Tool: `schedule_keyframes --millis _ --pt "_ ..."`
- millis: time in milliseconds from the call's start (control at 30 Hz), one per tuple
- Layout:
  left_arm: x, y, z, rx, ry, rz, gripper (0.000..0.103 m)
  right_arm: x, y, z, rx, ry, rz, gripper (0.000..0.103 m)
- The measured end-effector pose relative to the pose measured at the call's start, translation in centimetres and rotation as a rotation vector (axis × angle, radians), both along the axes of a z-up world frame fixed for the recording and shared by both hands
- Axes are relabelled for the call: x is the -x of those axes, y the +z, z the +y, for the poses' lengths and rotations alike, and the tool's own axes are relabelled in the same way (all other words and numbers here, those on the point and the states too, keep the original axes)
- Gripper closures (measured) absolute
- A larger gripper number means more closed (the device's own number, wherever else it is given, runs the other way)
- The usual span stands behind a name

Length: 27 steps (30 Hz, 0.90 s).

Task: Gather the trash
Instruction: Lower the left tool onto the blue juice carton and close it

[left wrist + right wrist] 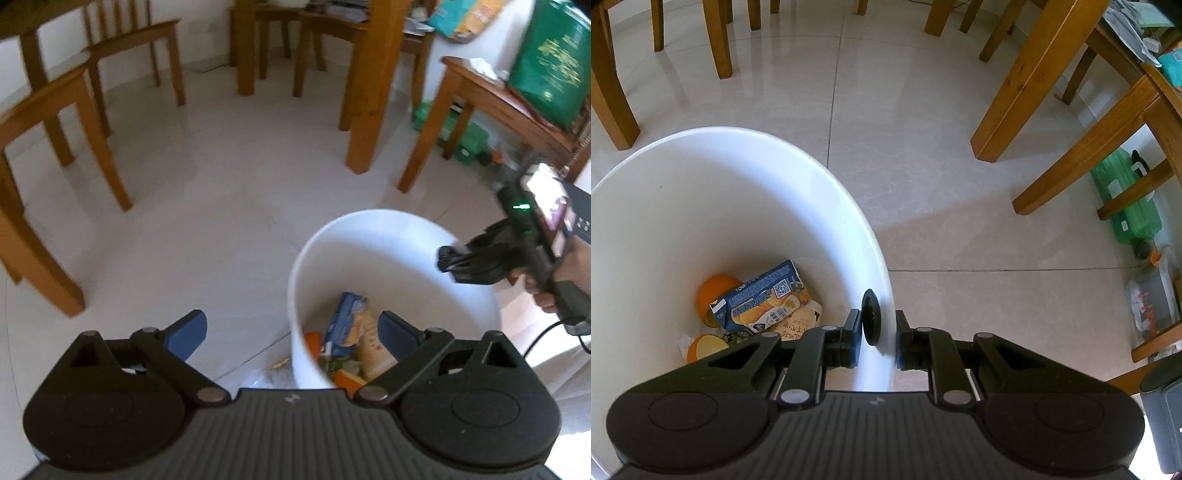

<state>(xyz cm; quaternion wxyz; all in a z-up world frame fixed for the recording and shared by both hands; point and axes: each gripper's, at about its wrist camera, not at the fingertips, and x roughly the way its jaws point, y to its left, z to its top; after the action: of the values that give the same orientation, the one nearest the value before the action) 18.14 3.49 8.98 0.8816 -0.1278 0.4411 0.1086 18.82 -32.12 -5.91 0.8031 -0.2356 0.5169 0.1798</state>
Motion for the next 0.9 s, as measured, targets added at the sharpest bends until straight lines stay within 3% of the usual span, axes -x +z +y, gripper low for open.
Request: schedule_keyframes --millis 467,733,900 --pt "4.7 -10.5 9.1 0.031 0.163 0.047 0.005 -0.1 0.0 -0.1 0.003 0.005 -0.003 0.083" --pt "6.2 -16.7 12.2 0.006 0.157 0.103 0.005 -0.1 0.0 0.0 0.012 0.008 -0.003 0.082" --pt "6.9 -20.5 13.4 0.066 0.168 0.15 0.007 -0.1 0.1 0.1 0.013 0.005 0.0 0.082"
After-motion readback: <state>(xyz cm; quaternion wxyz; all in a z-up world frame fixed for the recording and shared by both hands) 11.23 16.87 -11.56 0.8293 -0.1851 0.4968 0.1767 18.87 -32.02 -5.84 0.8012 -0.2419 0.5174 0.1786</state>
